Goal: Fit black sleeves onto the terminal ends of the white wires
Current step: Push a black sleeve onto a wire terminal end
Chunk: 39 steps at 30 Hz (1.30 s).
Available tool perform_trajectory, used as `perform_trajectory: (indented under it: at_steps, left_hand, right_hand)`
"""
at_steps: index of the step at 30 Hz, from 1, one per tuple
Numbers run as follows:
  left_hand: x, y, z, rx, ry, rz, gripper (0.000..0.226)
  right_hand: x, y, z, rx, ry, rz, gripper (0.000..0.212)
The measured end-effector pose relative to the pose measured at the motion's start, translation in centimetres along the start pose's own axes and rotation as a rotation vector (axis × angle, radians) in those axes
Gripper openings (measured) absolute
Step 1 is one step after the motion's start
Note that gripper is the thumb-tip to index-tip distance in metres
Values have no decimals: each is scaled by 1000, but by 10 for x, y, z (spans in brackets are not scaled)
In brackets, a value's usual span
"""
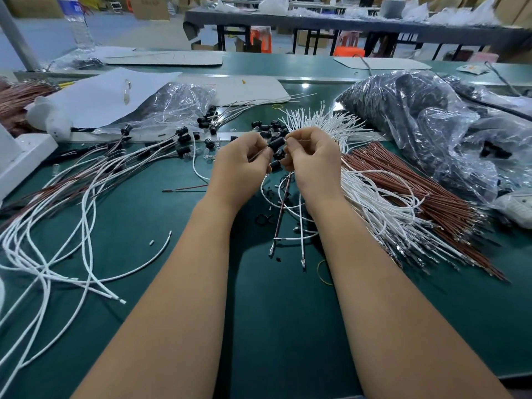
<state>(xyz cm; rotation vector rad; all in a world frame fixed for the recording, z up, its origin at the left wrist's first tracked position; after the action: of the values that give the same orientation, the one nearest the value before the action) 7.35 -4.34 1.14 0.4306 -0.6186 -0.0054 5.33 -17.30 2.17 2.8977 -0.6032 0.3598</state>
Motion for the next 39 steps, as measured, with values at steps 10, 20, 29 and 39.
perform_trajectory:
  at_steps: [10, 20, 29, 39]
  left_hand:
    - [0, -3, 1, -71, 8, -1, 12]
    - [4, -2, 1, -90, 38, -32, 9]
    - [4, 3, 4, -153, 141, -190, 27]
    - [11, 27, -17, -108, 211, 356, 12]
  right_hand:
    - [-4, -2, -5, -161, 71, 23, 19]
    - [-5, -6, -7, -238, 192, 62, 6]
    - [-1, -4, -2, -240, 149, 28, 12]
    - [2, -4, 4, -406, 81, -90, 17]
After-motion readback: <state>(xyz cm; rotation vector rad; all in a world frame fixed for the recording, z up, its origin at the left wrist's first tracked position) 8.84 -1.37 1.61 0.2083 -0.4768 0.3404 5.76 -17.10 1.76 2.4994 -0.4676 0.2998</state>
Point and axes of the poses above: each hand's wrist, its own x-axis towards the middle knuckle, its own y-axis out of the back of the hand, z = x × y, the point moved 2 cm from there along x, towards the middle knuckle, and after that the axes turned 6 degrees about -y, right-handed, at the moved point
